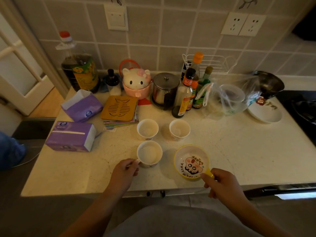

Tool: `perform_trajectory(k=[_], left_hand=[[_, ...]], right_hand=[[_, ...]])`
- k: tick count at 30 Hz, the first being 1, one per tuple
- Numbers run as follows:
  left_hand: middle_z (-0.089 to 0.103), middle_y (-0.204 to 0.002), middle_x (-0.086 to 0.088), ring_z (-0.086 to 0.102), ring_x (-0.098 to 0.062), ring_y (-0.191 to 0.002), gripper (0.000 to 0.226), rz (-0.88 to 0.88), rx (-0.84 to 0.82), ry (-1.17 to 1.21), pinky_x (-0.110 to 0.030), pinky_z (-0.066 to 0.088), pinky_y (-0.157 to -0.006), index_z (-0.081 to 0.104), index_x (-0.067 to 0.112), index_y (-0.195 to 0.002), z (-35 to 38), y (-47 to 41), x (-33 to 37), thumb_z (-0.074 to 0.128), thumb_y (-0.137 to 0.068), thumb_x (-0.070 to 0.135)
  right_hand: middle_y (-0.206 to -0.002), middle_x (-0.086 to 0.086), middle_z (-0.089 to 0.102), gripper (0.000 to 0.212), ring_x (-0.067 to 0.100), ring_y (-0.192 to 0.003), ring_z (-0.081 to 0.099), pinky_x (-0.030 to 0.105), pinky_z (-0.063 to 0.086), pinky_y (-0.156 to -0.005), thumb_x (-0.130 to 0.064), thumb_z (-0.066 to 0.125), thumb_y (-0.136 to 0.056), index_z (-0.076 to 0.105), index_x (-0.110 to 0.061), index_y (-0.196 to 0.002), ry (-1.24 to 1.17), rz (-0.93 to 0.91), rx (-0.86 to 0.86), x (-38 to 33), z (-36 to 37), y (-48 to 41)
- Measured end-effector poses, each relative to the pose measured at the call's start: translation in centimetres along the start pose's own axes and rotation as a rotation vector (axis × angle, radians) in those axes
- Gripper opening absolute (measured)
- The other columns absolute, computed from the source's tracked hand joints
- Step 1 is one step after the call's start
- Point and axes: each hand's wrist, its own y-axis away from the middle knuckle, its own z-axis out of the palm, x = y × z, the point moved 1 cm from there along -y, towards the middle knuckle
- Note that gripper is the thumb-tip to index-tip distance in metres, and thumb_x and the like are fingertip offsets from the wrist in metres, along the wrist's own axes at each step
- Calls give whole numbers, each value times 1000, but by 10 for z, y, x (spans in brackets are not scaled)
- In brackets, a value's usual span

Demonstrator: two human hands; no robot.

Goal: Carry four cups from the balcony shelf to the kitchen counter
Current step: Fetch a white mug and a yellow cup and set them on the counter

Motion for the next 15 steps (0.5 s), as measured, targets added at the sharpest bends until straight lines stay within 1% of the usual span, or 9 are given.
perform_trajectory(k=[4, 9, 12, 15], left_hand=[[70, -91, 0, 69, -16, -86, 14, 1, 10, -52, -35, 58, -81, 67, 21, -92, 0, -1, -5, 55, -96, 26], [68, -91, -2, 67, -15, -83, 15, 41, -3, -144, -36, 57, -80, 64, 20, -90, -1, 2, -10, 51, -98, 26], [68, -89, -2, 67, -14, -82, 15, 48, -29, -171, -37, 58, -79, 63, 23, -90, -4, 3, -13, 52, -97, 27], [70, -84, 2, 68, -12, -78, 12, 65, -59, -197, -34, 59, -72, 63, 33, -86, -9, 3, -15, 54, -95, 33]], right_hand=[[-70, -6, 74, 19, 19, -49, 70, 25, 56, -48, -33, 68, -87, 69, -20, -73, -1, -11, 0, 4, 0, -4], [-68, -3, 75, 20, 19, -48, 70, 28, 58, -49, -31, 68, -86, 69, -18, -71, -23, -17, -2, 7, 0, -7], [-68, -4, 75, 21, 19, -48, 70, 28, 58, -49, -31, 68, -86, 69, -18, -71, -29, -15, -2, 9, 2, -10], [-69, -6, 75, 20, 19, -48, 70, 27, 57, -49, -32, 68, -86, 69, -19, -71, -36, -17, -6, 11, 5, -13]])
